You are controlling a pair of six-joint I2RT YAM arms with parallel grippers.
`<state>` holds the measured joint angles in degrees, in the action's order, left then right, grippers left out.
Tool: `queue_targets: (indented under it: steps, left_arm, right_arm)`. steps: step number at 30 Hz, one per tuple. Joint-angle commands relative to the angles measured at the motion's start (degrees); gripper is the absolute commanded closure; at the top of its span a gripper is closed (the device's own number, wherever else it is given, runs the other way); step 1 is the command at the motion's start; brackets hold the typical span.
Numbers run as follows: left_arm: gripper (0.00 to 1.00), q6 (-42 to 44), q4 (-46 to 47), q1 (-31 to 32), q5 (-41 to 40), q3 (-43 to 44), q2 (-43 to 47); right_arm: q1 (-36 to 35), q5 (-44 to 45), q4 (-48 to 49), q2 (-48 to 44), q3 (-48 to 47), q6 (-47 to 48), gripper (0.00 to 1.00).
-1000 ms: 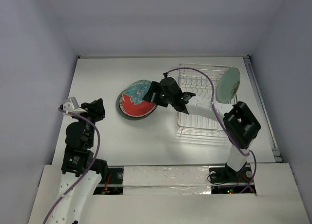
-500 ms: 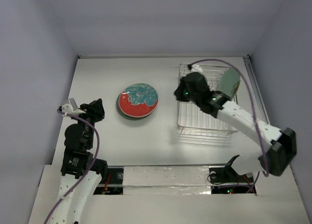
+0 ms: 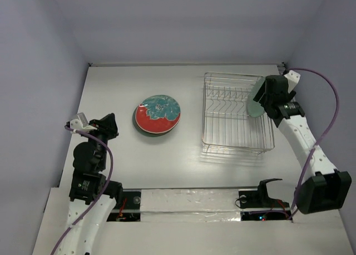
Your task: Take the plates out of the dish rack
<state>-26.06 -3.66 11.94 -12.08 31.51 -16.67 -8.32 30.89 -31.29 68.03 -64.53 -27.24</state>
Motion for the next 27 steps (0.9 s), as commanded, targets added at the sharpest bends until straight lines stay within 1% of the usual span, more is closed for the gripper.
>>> queue_targets:
  steps: [1, 5, 6, 8, 11, 12, 14, 15, 17, 21, 27]
  left_arm:
    - [0.84, 0.14, 1.64, 0.27, 0.21, 0.31, 0.67]
    - [0.83, 0.05, 1.55, 0.27, 0.21, 0.40, 1.02]
    - [0.82, 0.14, 1.46, 0.27, 0.21, 0.31, 1.28]
    - [0.82, 0.14, 1.46, 0.27, 0.21, 0.40, 1.55]
    - [0.81, 0.22, 1.55, 0.27, 0.21, 0.40, 1.99]
    - [0.81, 0.14, 1.73, 0.27, 0.21, 0.31, 1.90]
    - [0.81, 0.14, 1.81, 0.27, 0.21, 0.40, 1.99]
    - [0.81, 0.14, 1.90, 0.27, 0.21, 0.31, 1.99]
    - [0.81, 0.14, 1.99, 0.27, 0.21, 0.31, 2.08]
    - [0.80, 0.05, 2.08, 0.27, 0.21, 0.31, 2.08]
    - [0.80, 0.05, 1.99, 0.27, 0.21, 0.31, 2.08]
  right_arm:
    - [4.69, 0.14, -0.71, 4.12, -1.21, 3.34, 0.27]
    - [6.99, -1.01, 0.18, 10.79, -3.40, 4.83, 0.37]
    - [7.52, -0.84, -0.26, 13.59, -4.80, 5.53, 0.39]
    - [7.53, 0.56, -0.88, 15.55, -6.21, 6.06, 0.46]
    - [7.53, 1.36, -0.79, 16.08, -7.88, 7.38, 0.65]
    - [7.53, 1.71, -0.70, 15.82, -8.15, 8.43, 0.77]
    - [7.53, 2.76, -1.84, 15.38, -9.73, 9.40, 0.90]
    - [7.53, 3.03, -2.54, 15.29, -10.61, 10.45, 1.00]
    - [7.53, 2.86, -5.61, 14.68, -13.84, 11.16, 1.00]
    - [6.82, 3.12, -7.64, 11.52, -18.24, 12.83, 1.00]
    - [0.50, 10.05, -13.62, 10.19, -27.90, 13.89, 1.00]
